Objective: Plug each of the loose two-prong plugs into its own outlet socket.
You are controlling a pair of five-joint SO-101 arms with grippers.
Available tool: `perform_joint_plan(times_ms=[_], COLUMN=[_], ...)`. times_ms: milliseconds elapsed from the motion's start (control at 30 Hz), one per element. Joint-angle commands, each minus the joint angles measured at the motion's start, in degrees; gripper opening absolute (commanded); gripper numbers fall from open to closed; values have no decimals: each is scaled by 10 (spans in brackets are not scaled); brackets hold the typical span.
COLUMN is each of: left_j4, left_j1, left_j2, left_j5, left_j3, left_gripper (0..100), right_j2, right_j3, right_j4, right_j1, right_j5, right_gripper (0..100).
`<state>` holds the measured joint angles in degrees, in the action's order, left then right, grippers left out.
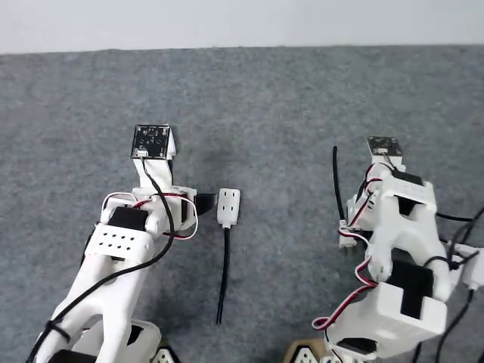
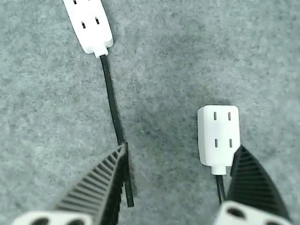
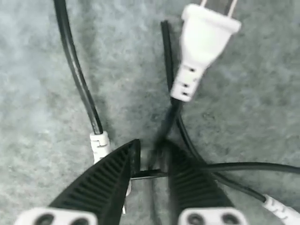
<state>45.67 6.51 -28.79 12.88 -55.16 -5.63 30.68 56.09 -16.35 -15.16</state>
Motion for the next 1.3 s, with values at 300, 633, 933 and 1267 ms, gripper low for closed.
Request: perform_joint_plan(times_ms=[300, 633, 933, 1267], left_j4=[-13, -13, -13, -13], left_j1=[-7, -8, -9, -9], left_j2=[-15, -15, -16, -18], left_j5=[-5, -5, -5, -5], left_j3=[3, 3, 4, 4], left_gripper=[327, 327, 327, 327], right_j2=[29, 47, 44, 31], right_j3=[-47, -314, -468, -405], right_j4=[34, 275, 470, 447], right_j1=[-17, -9, 54, 0], right_j5=[-6, -6, -37, -48], right_gripper=[9, 9, 9, 54])
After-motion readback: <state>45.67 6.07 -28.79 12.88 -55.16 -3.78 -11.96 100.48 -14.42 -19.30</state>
